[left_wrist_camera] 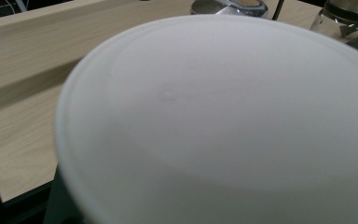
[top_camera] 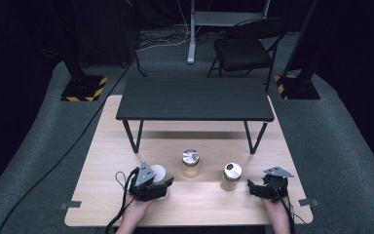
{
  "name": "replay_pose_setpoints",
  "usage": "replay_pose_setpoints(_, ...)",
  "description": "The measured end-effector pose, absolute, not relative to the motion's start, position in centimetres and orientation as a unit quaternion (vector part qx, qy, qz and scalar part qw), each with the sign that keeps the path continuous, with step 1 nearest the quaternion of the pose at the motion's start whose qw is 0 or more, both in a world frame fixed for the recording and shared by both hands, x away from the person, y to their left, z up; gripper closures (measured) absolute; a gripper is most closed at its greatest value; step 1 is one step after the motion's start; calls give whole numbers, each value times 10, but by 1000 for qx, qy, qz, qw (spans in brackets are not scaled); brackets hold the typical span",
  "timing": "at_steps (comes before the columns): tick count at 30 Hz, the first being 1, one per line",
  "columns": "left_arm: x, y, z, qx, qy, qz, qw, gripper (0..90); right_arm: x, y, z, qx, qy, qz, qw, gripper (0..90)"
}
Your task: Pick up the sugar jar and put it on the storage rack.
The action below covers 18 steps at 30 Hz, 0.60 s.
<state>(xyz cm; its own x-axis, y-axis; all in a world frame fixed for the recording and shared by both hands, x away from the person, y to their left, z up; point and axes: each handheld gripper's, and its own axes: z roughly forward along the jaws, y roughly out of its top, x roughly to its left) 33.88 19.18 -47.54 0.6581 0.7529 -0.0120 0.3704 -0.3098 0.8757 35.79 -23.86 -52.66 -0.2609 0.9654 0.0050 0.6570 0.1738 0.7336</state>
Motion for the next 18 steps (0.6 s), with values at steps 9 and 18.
replay_pose_setpoints(9, 338, 196, -459, 779, 355, 211, 471, 357, 358, -239, -527, 558, 727, 319, 242, 90)
replay_pose_setpoints(18, 340, 201, -444, 777, 355, 215, 473, 358, 358, -239, -527, 558, 727, 319, 242, 90)
